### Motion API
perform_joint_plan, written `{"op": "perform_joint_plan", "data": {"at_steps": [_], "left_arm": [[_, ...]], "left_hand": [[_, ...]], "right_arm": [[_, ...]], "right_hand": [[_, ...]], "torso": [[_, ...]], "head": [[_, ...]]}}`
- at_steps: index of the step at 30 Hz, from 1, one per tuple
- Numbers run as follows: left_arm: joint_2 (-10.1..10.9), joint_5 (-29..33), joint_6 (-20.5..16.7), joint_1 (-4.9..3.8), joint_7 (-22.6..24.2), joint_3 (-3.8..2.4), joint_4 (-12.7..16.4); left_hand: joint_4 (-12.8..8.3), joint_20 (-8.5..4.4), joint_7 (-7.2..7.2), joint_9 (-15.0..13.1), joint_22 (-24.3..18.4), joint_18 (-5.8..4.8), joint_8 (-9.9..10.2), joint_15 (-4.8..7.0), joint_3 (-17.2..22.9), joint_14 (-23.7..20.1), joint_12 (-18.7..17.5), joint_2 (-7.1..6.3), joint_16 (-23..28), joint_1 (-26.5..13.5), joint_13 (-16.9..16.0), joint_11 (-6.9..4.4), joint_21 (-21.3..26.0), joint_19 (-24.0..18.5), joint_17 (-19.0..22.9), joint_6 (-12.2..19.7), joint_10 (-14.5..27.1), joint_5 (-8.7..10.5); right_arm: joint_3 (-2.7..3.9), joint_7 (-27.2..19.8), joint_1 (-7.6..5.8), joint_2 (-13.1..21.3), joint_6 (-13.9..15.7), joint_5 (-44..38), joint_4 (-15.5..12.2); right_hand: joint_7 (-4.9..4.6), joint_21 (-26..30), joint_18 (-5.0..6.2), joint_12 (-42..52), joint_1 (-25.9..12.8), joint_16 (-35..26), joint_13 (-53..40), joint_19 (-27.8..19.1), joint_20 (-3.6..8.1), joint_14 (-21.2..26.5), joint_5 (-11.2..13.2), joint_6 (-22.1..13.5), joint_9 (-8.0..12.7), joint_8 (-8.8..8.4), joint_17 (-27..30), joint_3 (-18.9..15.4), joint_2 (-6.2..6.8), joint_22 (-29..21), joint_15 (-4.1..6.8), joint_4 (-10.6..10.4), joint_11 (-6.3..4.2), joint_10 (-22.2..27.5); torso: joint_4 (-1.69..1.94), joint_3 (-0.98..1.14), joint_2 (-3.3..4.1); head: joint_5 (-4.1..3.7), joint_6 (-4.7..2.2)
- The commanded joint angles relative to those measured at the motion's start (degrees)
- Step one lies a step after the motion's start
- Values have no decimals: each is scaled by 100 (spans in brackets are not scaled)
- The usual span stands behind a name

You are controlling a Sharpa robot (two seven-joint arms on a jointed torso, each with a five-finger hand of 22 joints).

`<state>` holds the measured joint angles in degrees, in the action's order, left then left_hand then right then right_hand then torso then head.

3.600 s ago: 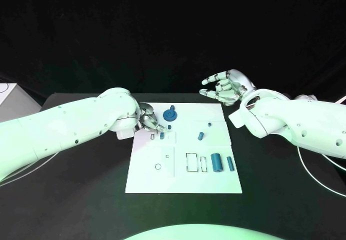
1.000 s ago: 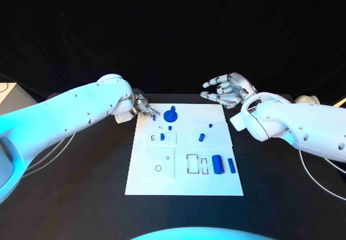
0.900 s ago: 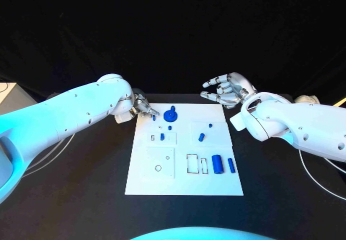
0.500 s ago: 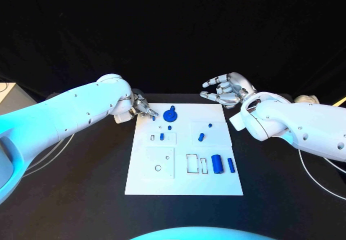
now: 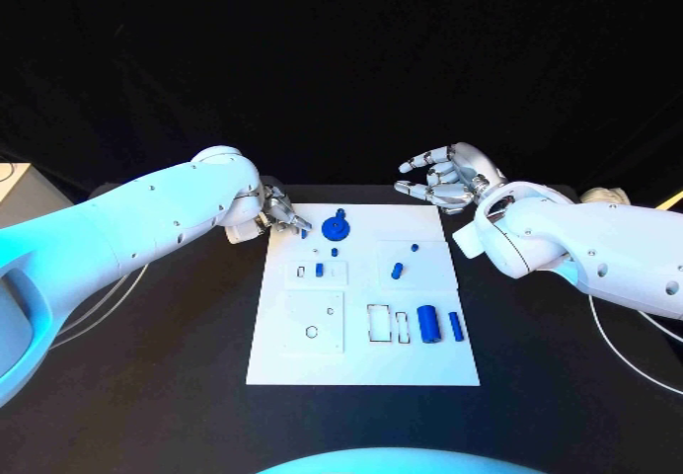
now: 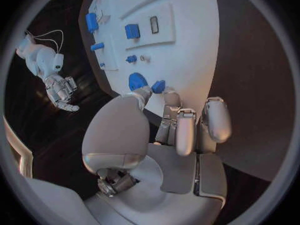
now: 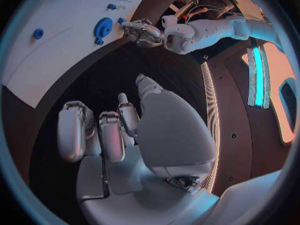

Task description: Assemble the parts on the task board

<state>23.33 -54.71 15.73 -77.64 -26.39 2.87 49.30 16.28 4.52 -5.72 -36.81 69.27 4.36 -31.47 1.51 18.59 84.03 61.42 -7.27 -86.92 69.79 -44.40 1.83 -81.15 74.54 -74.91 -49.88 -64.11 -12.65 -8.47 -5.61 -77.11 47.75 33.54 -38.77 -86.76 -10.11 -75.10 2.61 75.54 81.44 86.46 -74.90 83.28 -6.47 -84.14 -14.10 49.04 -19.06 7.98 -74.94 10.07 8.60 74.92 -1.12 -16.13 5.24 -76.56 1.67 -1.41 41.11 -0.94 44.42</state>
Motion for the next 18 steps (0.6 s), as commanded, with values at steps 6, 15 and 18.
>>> {"op": "perform_joint_plan", "data": {"at_steps": [6,15,18], "left_arm": [[-27,223,116,6,49,5,-27],[-20,397,218,6,76,8,-30],[-10,471,240,6,79,8,-27]], "left_hand": [[-40,-1,18,36,15,24,40,39,148,400,5,114,-30,213,21,-45,-27,42,-1000,-26,-4,12],[-458,-28,30,81,40,21,26,64,1012,407,-90,161,-44,762,125,-68,-29,39,-1022,11,24,-11],[-704,-20,-8,37,50,21,-42,41,1572,409,-139,102,-49,701,184,-52,-31,34,-1030,59,14,-4]], "right_arm": [[1,-62,2,-9,-52,-22,-3],[1,-53,2,-12,-61,-22,0],[1,-51,2,-11,-62,-22,1]], "right_hand": [[0,20,94,-5,-49,-27,-94,-27,-6,-369,-20,-2,7,23,-714,37,20,504,45,-9,-11,6],[2,16,92,7,-49,-26,-102,-21,-4,-371,-25,2,7,29,-721,48,20,507,47,-7,-12,-6],[2,16,92,7,-49,-26,-102,-21,-4,-371,-25,2,7,29,-721,48,20,507,47,-7,-12,-6]], "torso": [[9,1,-6],[5,-3,-4],[5,-2,-1]], "head": [[5,10],[22,13],[22,12]]}}
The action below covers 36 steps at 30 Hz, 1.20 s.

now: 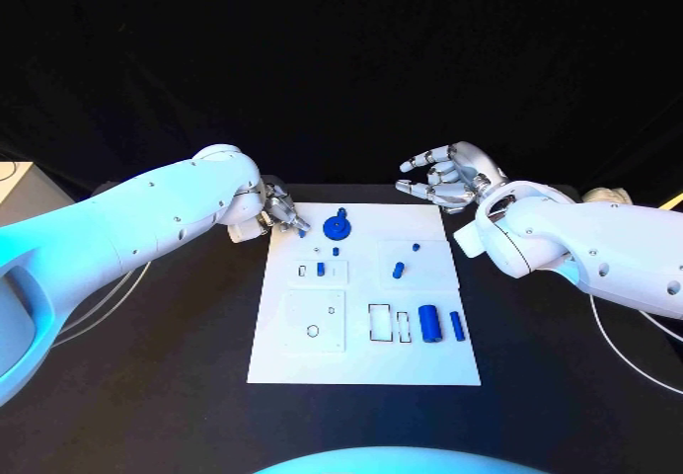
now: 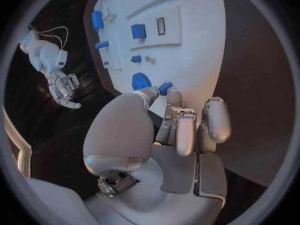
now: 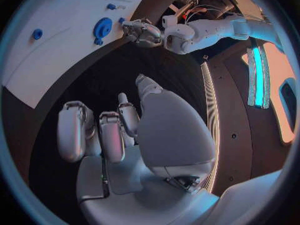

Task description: Assemble the parts on the task board

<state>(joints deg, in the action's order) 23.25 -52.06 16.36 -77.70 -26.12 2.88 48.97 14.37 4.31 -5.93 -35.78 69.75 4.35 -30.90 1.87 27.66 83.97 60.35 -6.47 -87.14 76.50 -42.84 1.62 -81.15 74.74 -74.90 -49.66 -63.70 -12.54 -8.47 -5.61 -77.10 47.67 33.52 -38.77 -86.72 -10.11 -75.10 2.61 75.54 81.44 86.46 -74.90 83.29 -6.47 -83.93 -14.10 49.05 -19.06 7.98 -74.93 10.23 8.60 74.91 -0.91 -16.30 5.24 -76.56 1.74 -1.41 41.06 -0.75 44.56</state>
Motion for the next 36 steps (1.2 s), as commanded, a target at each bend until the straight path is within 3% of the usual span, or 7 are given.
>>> {"op": "perform_joint_plan", "data": {"at_steps": [1,4,15,19,21,25,36], "left_arm": [[1,217,179,12,52,8,5],[12,243,180,12,47,8,6],[127,275,91,11,10,7,37],[189,322,52,10,26,7,114],[223,352,27,10,44,6,163],[293,431,-39,9,88,3,260],[639,570,-225,4,141,-17,800]], "left_hand": [[-592,5,5,-79,8,21,-114,2,813,417,-45,17,-30,11,43,-17,-34,15,-1035,55,-23,-22],[-806,21,-41,-116,17,23,-163,-28,1276,415,-64,-5,-29,-159,80,11,-39,8,-1032,82,-14,-26],[-1198,29,-42,-171,73,19,-251,-29,1928,414,-5,-94,-26,-546,47,21,-75,30,-1023,61,-48,-110],[-1351,9,-18,-203,132,9,-313,-5,2156,417,103,-183,-24,-732,-76,-3,-110,69,-1017,-8,-165,-324],[-1412,-7,-1,-220,174,2,-348,11,2218,425,174,-242,-31,-819,-164,-24,-133,99,-1028,-54,-245,-618],[-1517,-35,44,-240,245,-12,-394,51,2266,451,276,-327,-60,-930,-293,-63,-173,151,-1081,-142,-377,-974],[-1615,-75,107,-235,320,-27,-413,105,2301,489,344,-394,-106,-1032,-389,-121,-213,206,-1167,-250,-514,-1262]], "right_arm": [[1,-52,2,-3,-60,-22,-3],[1,-51,2,-2,-61,-23,-3],[1,-45,1,9,-66,-23,-2],[1,-40,1,13,-76,-23,0],[1,-38,1,16,-81,-23,1],[1,-35,1,19,-88,-23,7],[0,-33,2,27,-96,-23,25]], "right_hand": [[2,16,92,7,-50,-26,-102,-21,-4,-393,-25,2,8,29,-722,32,20,508,25,10,-12,-6],[2,16,92,7,-50,-26,-102,-21,-4,-393,-25,2,8,29,-722,32,20,508,25,10,-12,-6],[2,16,92,7,-50,-26,-102,-21,-4,-393,-25,2,8,29,-722,32,20,508,25,10,-12,-6],[4,17,91,17,-48,-25,-110,-19,-3,-394,-34,5,8,33,-725,39,24,508,27,13,-14,-17],[4,17,91,17,-48,-25,-110,-19,-3,-394,-34,5,8,33,-725,39,24,508,27,13,-14,-17],[4,17,91,17,-48,-25,-110,-19,-3,-394,-34,5,8,33,-725,39,24,508,27,13,-14,-17],[4,17,91,17,-48,-25,-110,-19,-3,-394,-34,5,8,33,-725,39,24,508,27,13,-14,-17]], "torso": [[-2,-2,4],[-3,1,3],[-2,2,-2],[0,2,-8],[1,2,-8],[5,2,-15],[19,4,-54]], "head": [[3,-1],[3,-3],[1,8],[1,7],[7,5],[12,0],[32,11]]}}
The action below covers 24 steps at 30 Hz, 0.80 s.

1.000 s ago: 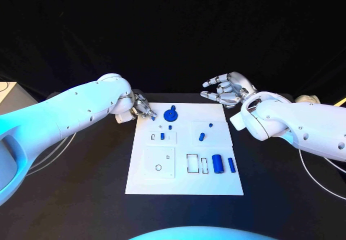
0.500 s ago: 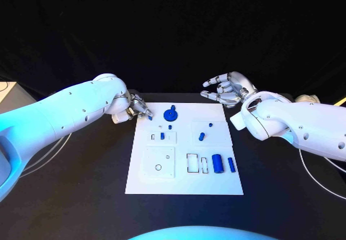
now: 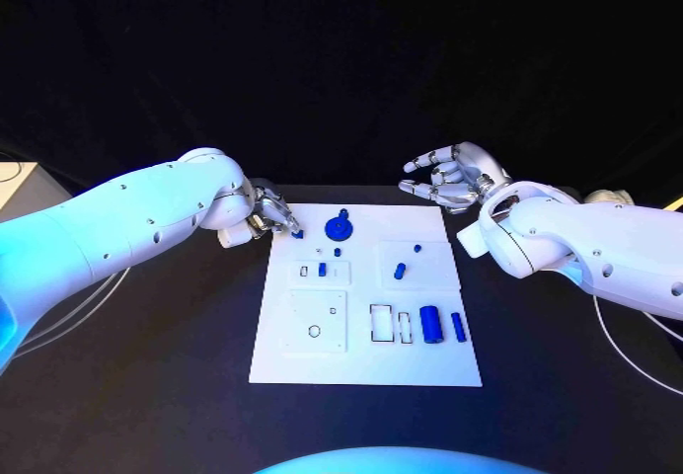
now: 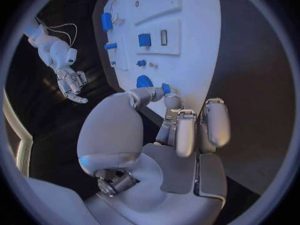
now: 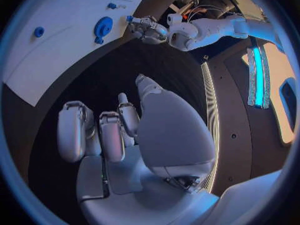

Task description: Assemble the parts on the task board

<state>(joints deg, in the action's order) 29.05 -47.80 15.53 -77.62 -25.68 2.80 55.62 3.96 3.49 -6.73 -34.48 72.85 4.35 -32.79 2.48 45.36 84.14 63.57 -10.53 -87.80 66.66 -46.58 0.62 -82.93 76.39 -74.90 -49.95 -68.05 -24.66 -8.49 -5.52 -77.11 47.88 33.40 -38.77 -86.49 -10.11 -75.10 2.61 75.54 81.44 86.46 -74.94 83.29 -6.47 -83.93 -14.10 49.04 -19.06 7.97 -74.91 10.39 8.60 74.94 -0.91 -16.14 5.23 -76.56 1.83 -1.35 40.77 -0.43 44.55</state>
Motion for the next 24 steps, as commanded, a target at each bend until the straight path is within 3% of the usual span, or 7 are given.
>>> {"op": "perform_joint_plan", "data": {"at_steps": [1,9,12,16,24], "left_arm": [[103,149,-167,-5,97,-11,209],[389,207,-249,-9,12,-19,729],[468,170,-265,-9,-67,-13,926],[551,79,-331,-9,-156,16,1171],[664,6,-544,-6,-251,160,1527]], "left_hand": [[-579,4,190,-364,14,-27,-224,48,532,473,26,8,-41,-56,-21,-24,-37,45,-1170,-230,-90,-77],[-617,-23,219,-356,44,-33,-230,76,528,486,88,-27,-56,-113,-117,-54,-52,70,-1198,-301,-206,-257],[-644,-56,255,-353,71,-39,-250,112,483,505,191,-76,-81,-200,-272,-91,-64,96,-1246,-389,-372,-599],[-640,-80,289,-365,177,-64,-290,137,423,522,332,-90,-108,-282,-477,-122,-106,184,-1295,-456,-532,-836],[-571,-110,372,-403,320,-99,-392,182,266,556,601,-72,-167,-432,-863,-189,-158,302,-1406,-572,-821,-859]], "right_arm": [[2,-41,2,7,-83,-23,3],[1,-39,3,10,-93,-23,16],[1,-37,4,15,-98,-23,21],[0,-33,5,24,-103,-23,27],[-2,-26,8,32,-106,-23,39]], "right_hand": [[4,17,91,17,-48,-25,-106,-19,-3,-394,-34,5,8,34,-727,24,24,505,27,-3,-14,-17],[6,16,90,26,-51,-26,-112,-15,-1,-395,-41,9,8,39,-728,30,30,507,29,-2,-16,-27],[6,16,90,26,-51,-26,-112,-15,-1,-395,-41,9,8,39,-728,30,30,507,29,-2,-16,-27],[6,16,90,26,-51,-26,-112,-15,-1,-395,-41,9,8,39,-728,30,30,507,29,-2,-16,-27],[11,32,92,25,-46,-33,-104,-13,5,-396,-127,19,9,53,-722,63,42,498,35,3,-22,-30]], "torso": [[12,-2,-28],[27,5,-73],[31,2,-83],[34,-1,-84],[40,9,-91]], "head": [[4,16],[29,35],[33,55],[43,67],[71,95]]}}
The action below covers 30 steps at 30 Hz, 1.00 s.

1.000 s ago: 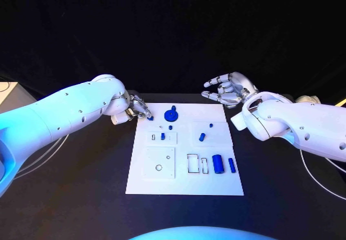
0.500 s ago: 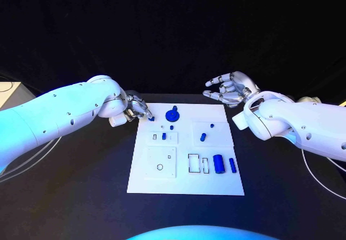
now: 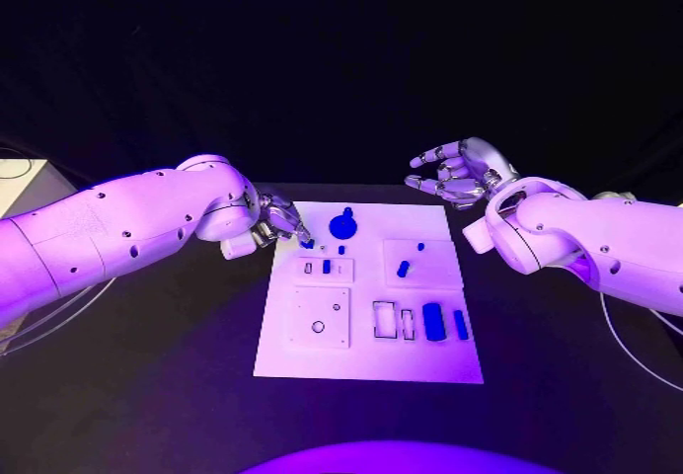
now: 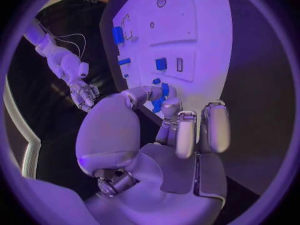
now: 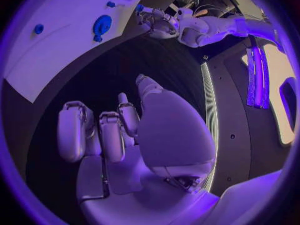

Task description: Assemble the parts on the task board

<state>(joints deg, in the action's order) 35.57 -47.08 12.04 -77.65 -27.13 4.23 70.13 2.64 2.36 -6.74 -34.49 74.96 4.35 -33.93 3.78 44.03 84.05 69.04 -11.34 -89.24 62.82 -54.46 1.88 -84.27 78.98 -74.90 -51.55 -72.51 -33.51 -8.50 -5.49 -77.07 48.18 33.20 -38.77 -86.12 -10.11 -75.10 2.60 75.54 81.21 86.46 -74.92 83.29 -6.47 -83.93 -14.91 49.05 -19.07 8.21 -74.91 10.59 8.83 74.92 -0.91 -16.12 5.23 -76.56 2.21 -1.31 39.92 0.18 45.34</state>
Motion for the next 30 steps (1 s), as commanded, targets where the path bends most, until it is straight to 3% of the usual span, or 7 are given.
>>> {"op": "perform_joint_plan", "data": {"at_steps": [1,14,30], "left_arm": [[21,-65,-215,-2,-120,39,109],[37,-56,-251,10,-267,214,297],[-9,-285,-7,28,-430,315,312]], "left_hand": [[-434,0,380,-404,111,-100,-284,56,385,568,71,13,-27,-53,-102,-320,-23,45,-1414,-416,-392,29],[-386,-32,450,-407,233,-131,-334,97,222,595,200,103,-76,-107,-317,-374,-65,143,-1510,-506,-565,97],[-350,-49,485,-389,246,-135,-344,114,100,595,245,169,-76,-140,-416,-399,-64,156,-1510,-567,-647,165]], "right_arm": [[0,-29,5,4,-87,-23,4],[-5,-26,16,3,-87,-23,17],[-7,-26,22,13,-83,-23,13]], "right_hand": [[11,34,92,24,-24,-34,-103,-12,7,-396,-81,19,11,32,-723,52,23,499,37,1,-23,-31],[13,42,92,18,-23,-37,-92,-7,11,-397,-186,17,15,38,-723,88,40,497,40,3,-26,-26],[13,44,92,15,-23,-38,-88,-6,13,-398,-217,16,16,41,-723,100,44,496,41,3,-27,-24]], "torso": [[2,2,-5],[-5,0,4],[-5,8,15]], "head": [[13,17],[46,20],[75,54]]}}
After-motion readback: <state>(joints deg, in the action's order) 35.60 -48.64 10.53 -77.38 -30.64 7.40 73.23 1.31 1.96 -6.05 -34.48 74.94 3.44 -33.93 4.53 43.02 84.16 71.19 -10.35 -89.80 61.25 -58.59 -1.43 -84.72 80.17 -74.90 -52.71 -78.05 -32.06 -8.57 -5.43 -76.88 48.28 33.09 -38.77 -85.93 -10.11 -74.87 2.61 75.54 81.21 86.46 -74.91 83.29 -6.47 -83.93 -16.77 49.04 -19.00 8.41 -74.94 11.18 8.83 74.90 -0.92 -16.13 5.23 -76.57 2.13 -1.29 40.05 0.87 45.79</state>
